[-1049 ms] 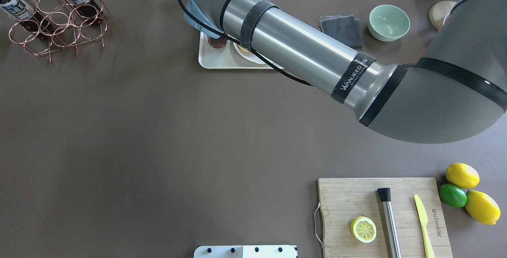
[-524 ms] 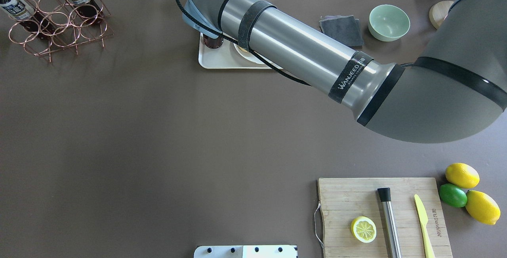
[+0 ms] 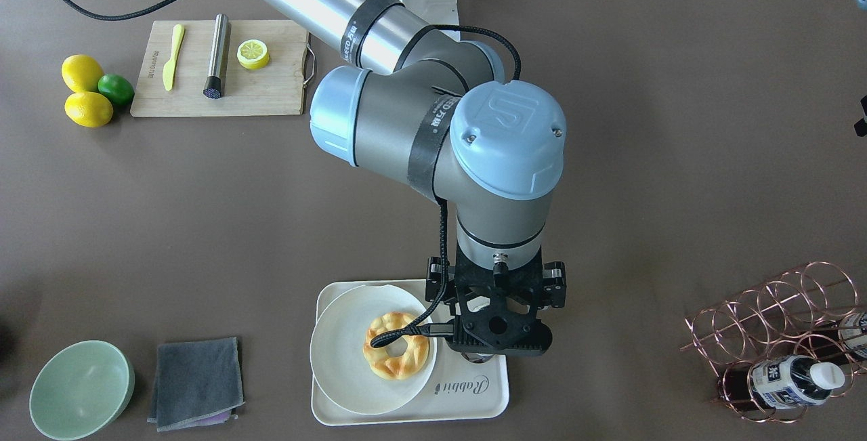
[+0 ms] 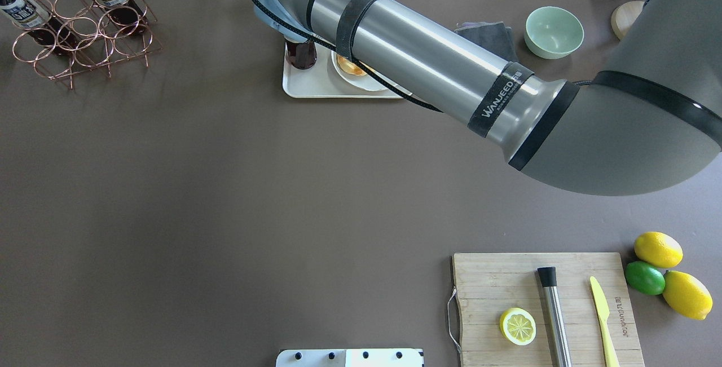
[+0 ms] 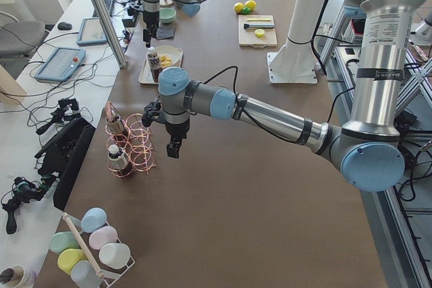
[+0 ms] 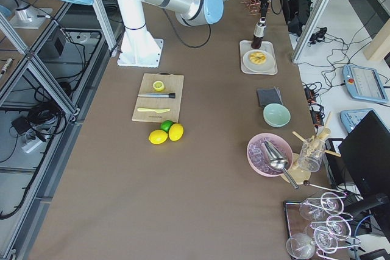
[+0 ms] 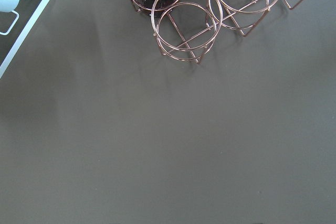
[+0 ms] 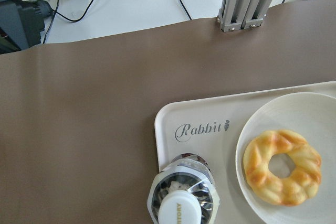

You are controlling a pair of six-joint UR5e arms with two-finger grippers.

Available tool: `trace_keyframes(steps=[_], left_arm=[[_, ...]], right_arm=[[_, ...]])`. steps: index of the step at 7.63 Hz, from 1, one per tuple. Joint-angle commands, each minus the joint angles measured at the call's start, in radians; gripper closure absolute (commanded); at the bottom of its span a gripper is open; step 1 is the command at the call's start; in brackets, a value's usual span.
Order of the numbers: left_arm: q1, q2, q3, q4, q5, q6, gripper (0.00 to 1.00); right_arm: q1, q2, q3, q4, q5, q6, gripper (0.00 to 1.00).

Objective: Place tea on tray
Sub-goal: 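Open the right gripper and withdraw the right arm from the tray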

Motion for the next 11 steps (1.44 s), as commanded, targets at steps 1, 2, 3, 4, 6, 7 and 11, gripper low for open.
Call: trace_keyframes(steps=[1,2,3,4,6,7,11], left_arm=[[0.000,0.000,-0.003,0.009,0.000,-0.006,0.10],[-0.002,0.000,0.002,0.009,0.000,-0.006,0.10],[-0.006,0.000,0.010,0.009,0.000,-0.006,0.10],[-0.008,0.000,0.004,0.010,0.000,-0.006,0.09],[-0.014,0.002,0.005,0.010,0.000,-0.002,0.09],[-0.028,0.002,0.005,0.010,0.000,0.006,0.07],[-0.042,0.041,-0.001,0.000,-0.002,0.009,0.04]], right_arm=[[0.061,0.001,0.124,-0.163,0.114,-0.099,0.00],[0.089,-0.040,0.255,-0.301,0.121,-0.191,0.00],[0.115,-0.145,0.408,-0.367,0.142,-0.266,0.00],[0.152,-0.269,0.556,-0.386,0.165,-0.306,0.00],[0.254,-0.439,0.719,-0.472,0.239,-0.482,0.00],[0.308,-0.520,0.808,-0.567,0.239,-0.629,0.00],[0.527,-0.865,0.942,-0.600,0.245,-1.134,0.00]])
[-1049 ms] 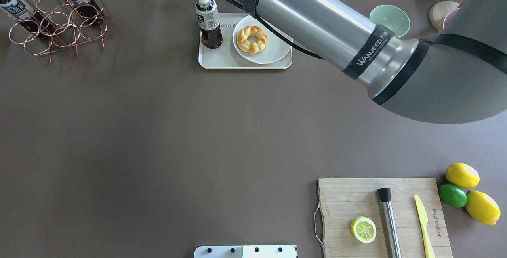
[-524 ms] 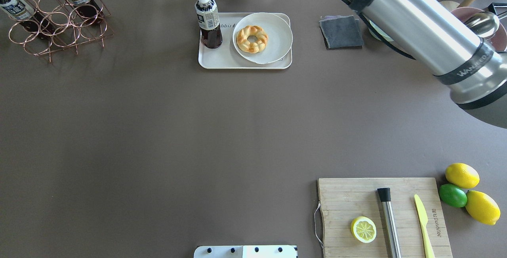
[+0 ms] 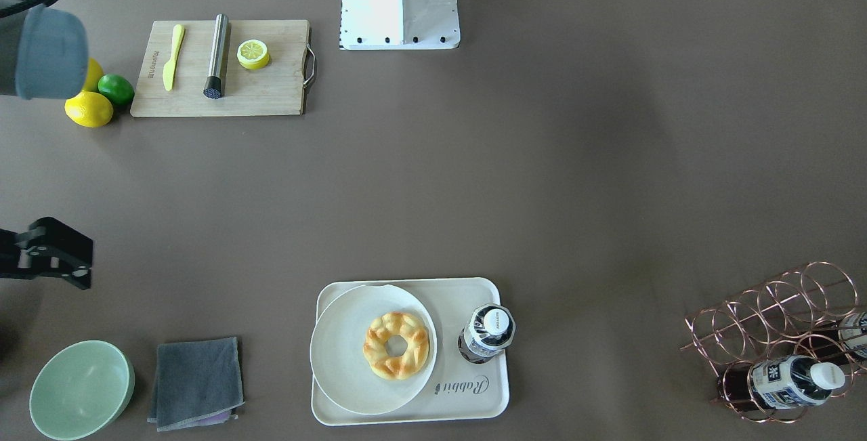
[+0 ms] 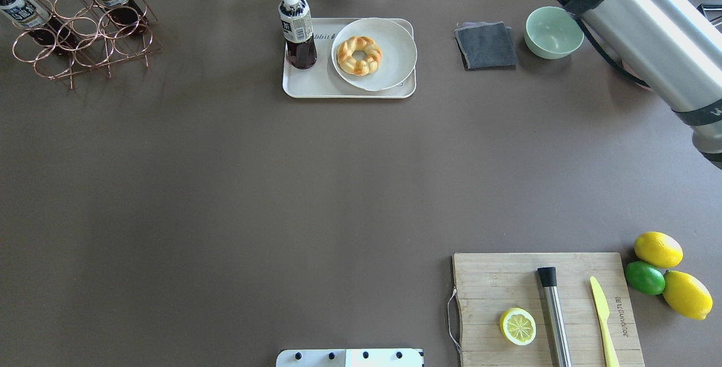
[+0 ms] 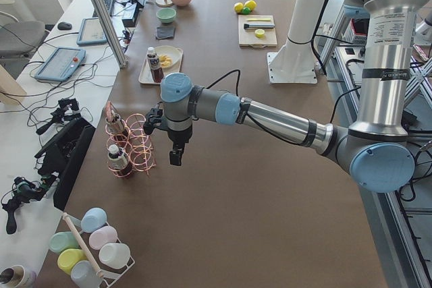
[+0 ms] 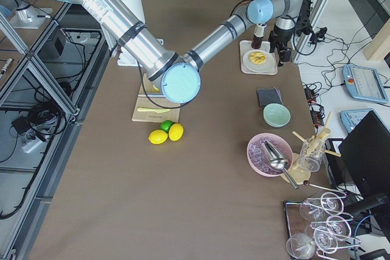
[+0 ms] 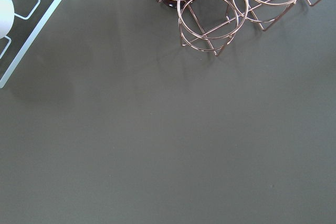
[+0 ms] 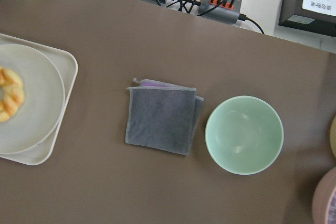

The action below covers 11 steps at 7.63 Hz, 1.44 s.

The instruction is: Place tea on tray

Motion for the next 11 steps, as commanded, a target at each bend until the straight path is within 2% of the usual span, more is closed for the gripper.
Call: trace_keyframes(steps=[1,3,5,8,11], left_arm=[[-0.008,0.012,-0.004,-0.005,0.000,0.014,0.04],[-0.041,0.041,-0.001,-0.006,0.000,0.105,0.03],[-0.046,0.040,0.004,-0.006,0.006,0.101,0.03],[-0.047,0.041,-0.024,-0.006,0.009,0.098,0.03],[-0.047,0.044,-0.025,-0.030,0.010,0.103,0.03]], right_arm=[[0.154,-0.230,0.032,0.008,0.014,-0.336,0.00],[0.261,-0.368,0.040,0.008,0.071,-0.534,0.00],[0.315,-0.483,0.093,0.010,0.073,-0.627,0.00],[0.323,-0.551,0.129,0.010,0.070,-0.629,0.00],[0.325,-0.571,0.163,0.010,0.065,-0.620,0.00]])
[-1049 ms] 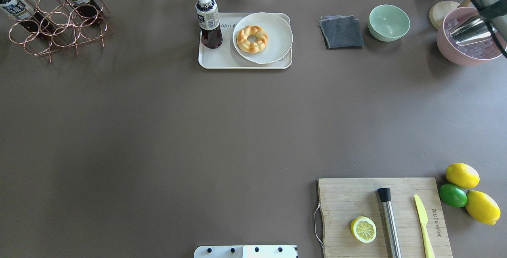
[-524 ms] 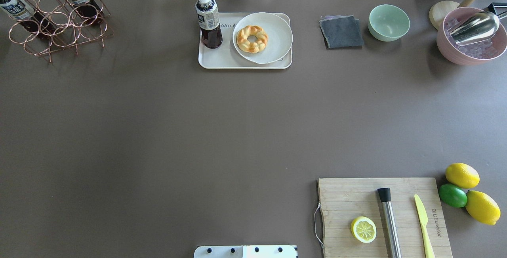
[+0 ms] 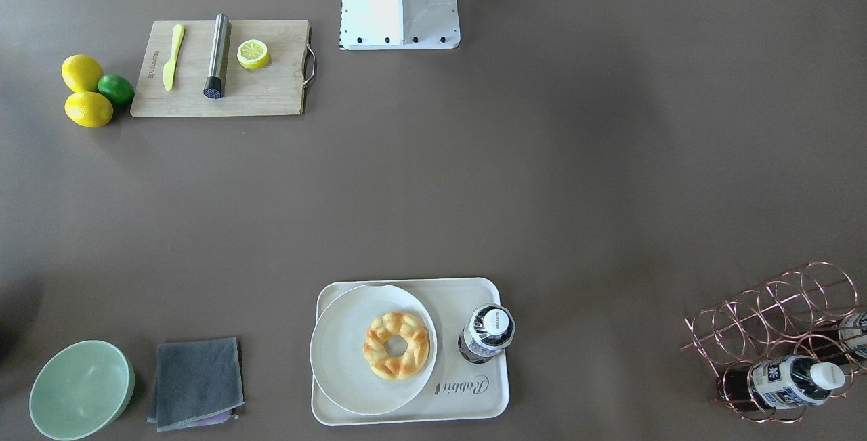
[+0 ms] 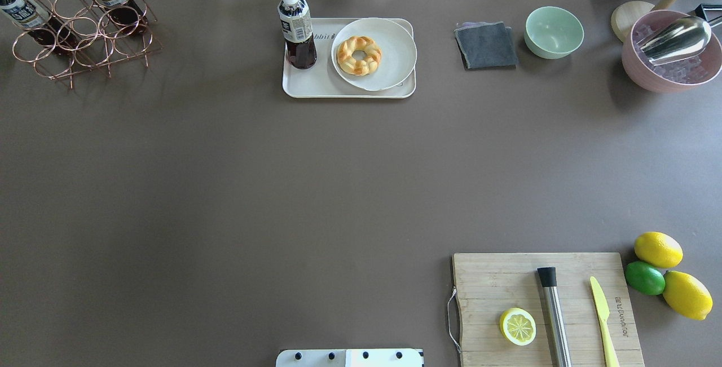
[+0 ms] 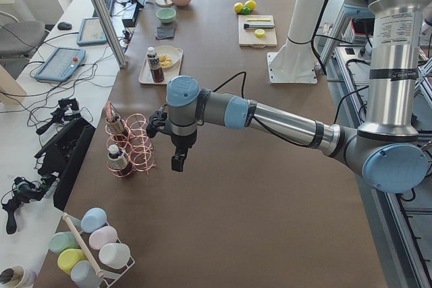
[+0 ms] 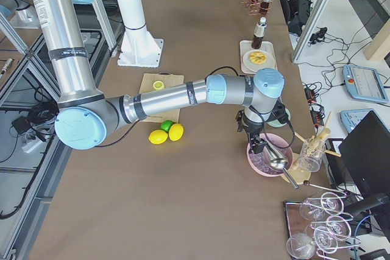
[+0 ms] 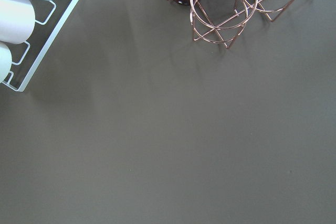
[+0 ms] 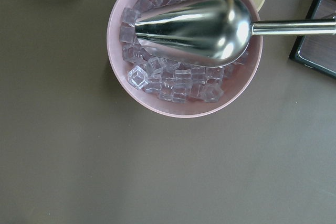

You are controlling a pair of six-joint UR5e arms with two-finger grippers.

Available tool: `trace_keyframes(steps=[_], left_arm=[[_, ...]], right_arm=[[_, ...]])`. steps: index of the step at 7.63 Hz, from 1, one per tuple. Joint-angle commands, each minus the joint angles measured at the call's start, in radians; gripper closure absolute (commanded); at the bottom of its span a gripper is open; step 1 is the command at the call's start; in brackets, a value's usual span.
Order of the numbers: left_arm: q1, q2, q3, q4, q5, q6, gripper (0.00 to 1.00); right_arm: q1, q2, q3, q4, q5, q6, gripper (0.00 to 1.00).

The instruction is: Place tea on tray

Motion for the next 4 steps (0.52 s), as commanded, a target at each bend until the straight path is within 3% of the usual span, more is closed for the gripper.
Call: trace_keyframes(steps=[1,4], left_arm=[[0.001,0.003,0.003,-0.024,0.002,-0.001,0.03],[0.001,-0.001,0.003,-0.024,0.002,-0.002,0.03]], right_arm=[[0.001,-0.004,0.012,0.000,-0.001,0.011,0.00],[0.001,0.002,0.011,0.000,-0.002,0.013,0.00]])
